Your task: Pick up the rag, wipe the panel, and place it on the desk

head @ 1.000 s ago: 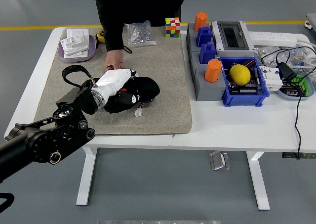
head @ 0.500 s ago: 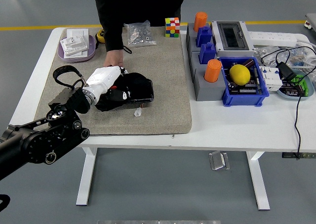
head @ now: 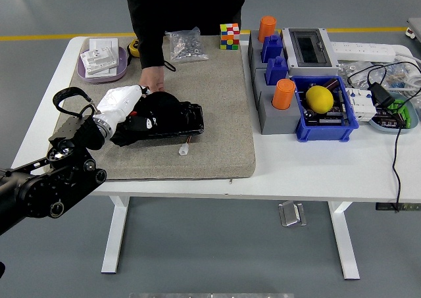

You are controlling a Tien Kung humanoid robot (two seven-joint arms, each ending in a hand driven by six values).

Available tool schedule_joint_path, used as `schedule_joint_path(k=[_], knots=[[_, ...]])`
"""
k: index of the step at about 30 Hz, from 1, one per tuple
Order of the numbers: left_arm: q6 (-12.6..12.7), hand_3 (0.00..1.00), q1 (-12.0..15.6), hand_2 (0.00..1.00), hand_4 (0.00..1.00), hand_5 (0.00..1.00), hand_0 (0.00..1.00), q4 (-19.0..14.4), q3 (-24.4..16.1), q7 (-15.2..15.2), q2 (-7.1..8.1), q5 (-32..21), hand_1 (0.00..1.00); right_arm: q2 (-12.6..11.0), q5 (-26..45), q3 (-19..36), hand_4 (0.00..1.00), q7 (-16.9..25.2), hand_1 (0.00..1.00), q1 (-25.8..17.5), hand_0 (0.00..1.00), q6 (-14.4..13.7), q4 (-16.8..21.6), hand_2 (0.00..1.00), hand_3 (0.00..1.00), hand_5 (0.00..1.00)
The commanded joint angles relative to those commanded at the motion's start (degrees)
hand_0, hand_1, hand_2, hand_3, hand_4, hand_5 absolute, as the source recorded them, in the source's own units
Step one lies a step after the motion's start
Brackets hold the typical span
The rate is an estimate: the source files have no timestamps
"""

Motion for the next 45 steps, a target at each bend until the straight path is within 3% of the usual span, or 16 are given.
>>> schedule_joint_path(k=[24,45], knots=[[0.7,0.367,3.3,0.471,0.294,0.002,0.234,0.1,-6.0,0.1,4.70,3.0,0.145,0.4,-3.5,4.9,0.983,-0.6,0.583,-0.5,0.723,0.0,0.0,0.667,0.578,0.410],[0.6,0.366,5.2,0.471,0.291,0.002,0.235,0.1,-10.1,0.3,5.19,4.7,0.144,0.3,-3.1,4.5,0.998,-0.7,0.585,-0.3,0.724,0.1,0.0,0.667,0.578,0.417]])
